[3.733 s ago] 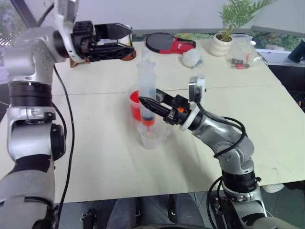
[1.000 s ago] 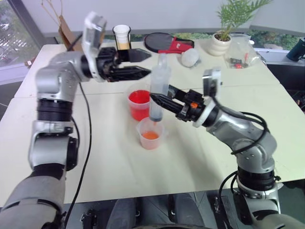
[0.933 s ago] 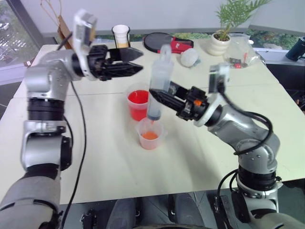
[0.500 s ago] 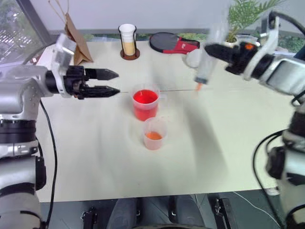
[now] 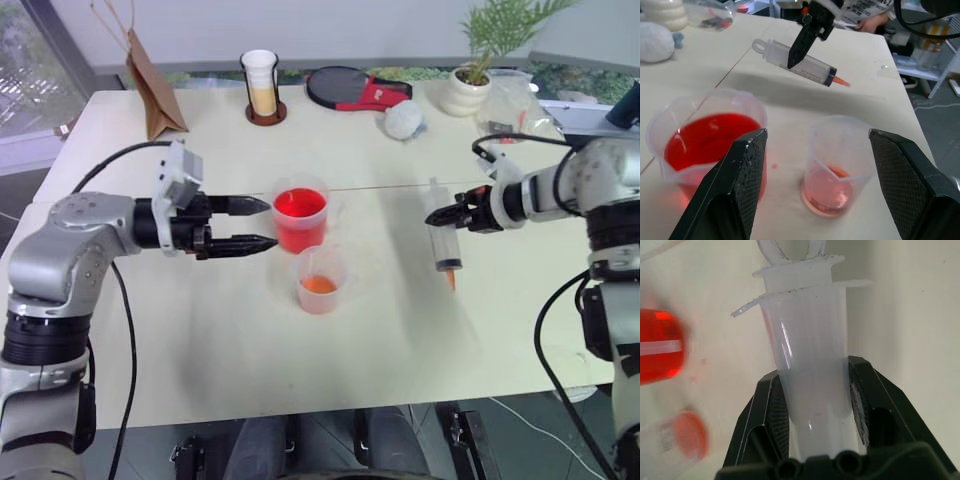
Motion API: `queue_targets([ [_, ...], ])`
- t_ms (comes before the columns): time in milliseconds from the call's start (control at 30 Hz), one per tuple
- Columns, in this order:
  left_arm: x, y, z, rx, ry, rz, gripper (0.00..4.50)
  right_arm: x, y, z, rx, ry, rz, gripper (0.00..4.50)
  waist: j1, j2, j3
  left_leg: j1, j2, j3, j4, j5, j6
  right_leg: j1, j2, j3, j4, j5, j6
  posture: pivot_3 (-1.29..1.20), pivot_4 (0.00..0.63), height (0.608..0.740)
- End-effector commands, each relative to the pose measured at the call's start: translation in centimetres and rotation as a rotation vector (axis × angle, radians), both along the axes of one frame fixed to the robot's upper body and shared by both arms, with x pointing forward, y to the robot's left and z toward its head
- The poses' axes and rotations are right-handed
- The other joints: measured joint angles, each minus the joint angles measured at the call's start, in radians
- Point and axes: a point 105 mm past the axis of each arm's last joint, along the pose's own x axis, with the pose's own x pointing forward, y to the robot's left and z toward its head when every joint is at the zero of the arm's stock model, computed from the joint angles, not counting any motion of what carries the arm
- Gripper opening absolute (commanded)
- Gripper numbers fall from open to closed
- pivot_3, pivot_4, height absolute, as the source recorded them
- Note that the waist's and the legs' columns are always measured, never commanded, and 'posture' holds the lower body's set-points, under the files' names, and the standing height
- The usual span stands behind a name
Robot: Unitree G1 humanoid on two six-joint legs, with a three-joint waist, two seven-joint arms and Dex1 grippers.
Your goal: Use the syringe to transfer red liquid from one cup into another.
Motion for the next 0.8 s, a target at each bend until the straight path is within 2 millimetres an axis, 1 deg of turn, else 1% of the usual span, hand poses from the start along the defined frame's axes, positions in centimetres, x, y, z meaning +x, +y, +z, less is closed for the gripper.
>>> queue_targets([
  [33,-0.5,-0.1,1.2,-0.021,-0.054,0.004,3.32,0.7,0.2,0.8,0.012,-0.025,0.001,1.37,-0.004,0.000,0.000,0.000,0.000,0.000,0.000,0.001,-0.002,0.000,0.000,0.000,0.000,0.000,0.000,0.00,0.150,0.740],
  [133,-0.5,-0.2,1.1,-0.023,-0.049,0.011,3.32,1.1,0.1,0.3,-0.006,-0.020,-0.006,1.37,-0.007,0.000,0.000,0.000,0.000,0.000,0.000,0.001,-0.002,0.000,0.000,0.000,0.000,0.000,0.000,0.00,0.150,0.740],
  [200,-0.4,0.0,1.1,-0.022,-0.046,0.018,3.39,1.1,0.0,-0.1,-0.020,-0.008,-0.008,2.41,-0.008,0.000,0.000,0.000,0.001,0.000,0.000,0.001,-0.002,0.000,0.000,0.000,0.001,0.000,0.000,0.00,0.150,0.740],
  [233,-0.4,0.1,1.0,-0.021,-0.045,0.021,3.39,1.0,-0.1,-0.2,-0.020,-0.002,-0.006,2.75,-0.007,0.000,0.000,0.000,0.001,0.000,0.000,0.001,-0.002,0.000,0.000,0.000,0.001,0.000,0.000,0.00,0.150,0.740],
  [267,-0.3,0.2,1.0,-0.021,-0.044,0.023,3.39,1.0,0.0,-0.3,-0.019,0.001,-0.005,3.28,-0.006,0.000,0.000,0.000,0.000,0.000,0.000,0.001,-0.002,0.000,0.000,0.000,0.001,0.000,0.000,0.00,0.150,0.740],
  [333,-0.1,0.5,1.0,-0.017,-0.046,0.041,3.39,1.0,-0.2,0.2,-0.021,-0.015,-0.002,4.27,-0.006,0.000,0.000,0.000,0.000,0.000,0.000,0.001,-0.002,0.000,0.000,0.000,0.000,0.000,0.000,0.00,0.150,0.740],
  [367,0.0,0.6,1.0,-0.015,-0.047,0.050,3.39,1.0,-0.3,0.4,-0.020,-0.025,-0.001,4.45,-0.006,0.000,0.000,0.000,0.000,0.000,0.000,0.001,-0.002,0.000,0.000,0.000,0.000,0.000,0.000,0.00,0.150,0.740],
  [433,0.3,1.1,1.1,-0.015,-0.056,0.076,3.39,1.2,-0.4,1.4,-0.012,-0.066,0.006,4.45,-0.005,0.000,0.000,0.000,0.000,0.000,0.000,0.001,-0.002,0.000,0.000,0.000,0.000,0.000,0.000,0.00,0.150,0.740],
  [500,0.7,1.8,1.1,-0.017,-0.060,0.109,3.39,1.2,-0.4,2.9,-0.004,-0.137,0.047,4.45,-0.006,0.001,0.000,0.000,0.000,0.000,0.000,0.001,-0.002,0.000,0.000,0.000,0.001,0.000,0.000,0.00,0.150,0.740],
  [533,1.4,3.0,1.6,-0.089,-0.040,0.181,3.39,0.9,-0.9,5.2,0.004,-0.281,0.117,4.45,-0.005,0.001,0.000,0.000,0.000,0.001,0.000,0.001,-0.002,0.000,0.000,0.000,0.001,0.000,0.000,0.00,0.150,0.740],
  [567,1.7,4.3,1.8,-0.145,-0.014,0.233,3.39,0.5,-1.1,7.6,0.050,-0.430,0.152,4.45,-0.001,0.001,0.000,0.000,0.000,0.000,-0.001,0.001,-0.002,0.000,0.000,0.000,0.001,0.000,0.000,0.00,0.150,0.740],
  [600,1.8,5.1,1.8,-0.184,0.006,0.266,3.39,0.0,-1.4,9.2,0.076,-0.535,0.171,4.45,0.000,0.001,0.000,0.000,0.000,-0.001,-0.001,0.001,-0.002,-0.001,0.000,0.000,0.001,0.000,0.000,0.00,0.150,0.740],
  [633,1.9,6.1,1.1,-0.188,0.032,0.317,3.39,-0.8,-1.9,10.6,0.118,-0.637,0.177,4.45,-0.001,0.001,0.000,0.000,0.000,-0.001,-0.001,0.001,-0.002,0.000,0.000,-0.001,0.001,0.000,0.000,0.00,0.150,0.740],
  [667,1.8,6.8,0.2,-0.168,0.052,0.356,3.39,-1.4,-2.5,11.3,0.146,-0.715,0.165,4.45,-0.002,0.000,0.000,0.000,0.000,-0.001,-0.001,0.001,-0.002,-0.001,0.000,-0.001,0.000,0.000,0.001,0.00,0.150,0.740],
  [700,1.5,7.3,-0.7,-0.154,0.081,0.386,3.39,-2.2,-3.4,10.9,0.138,-0.756,0.151,4.45,-0.003,-0.001,-0.001,0.000,0.001,-0.001,-0.002,0.001,-0.002,0.000,0.000,-0.002,0.000,0.000,0.001,0.00,0.150,0.740],
  [733,1.0,7.9,-1.6,-0.150,0.110,0.417,3.39,-3.1,-4.4,9.7,0.094,-0.771,0.141,4.45,-0.003,-0.001,-0.001,0.001,0.001,-0.001,-0.003,0.000,-0.002,0.001,0.000,-0.002,0.000,0.000,0.001,0.00,0.150,0.740],
  [800,0.3,8.4,-2.8,-0.152,0.145,0.456,3.39,-4.2,-6.0,7.4,0.004,-0.787,0.111,4.45,-0.002,-0.004,-0.002,0.002,0.001,-0.001,-0.002,0.000,-0.001,0.003,0.000,-0.002,-0.001,0.000,0.001,0.00,0.150,0.740],
])
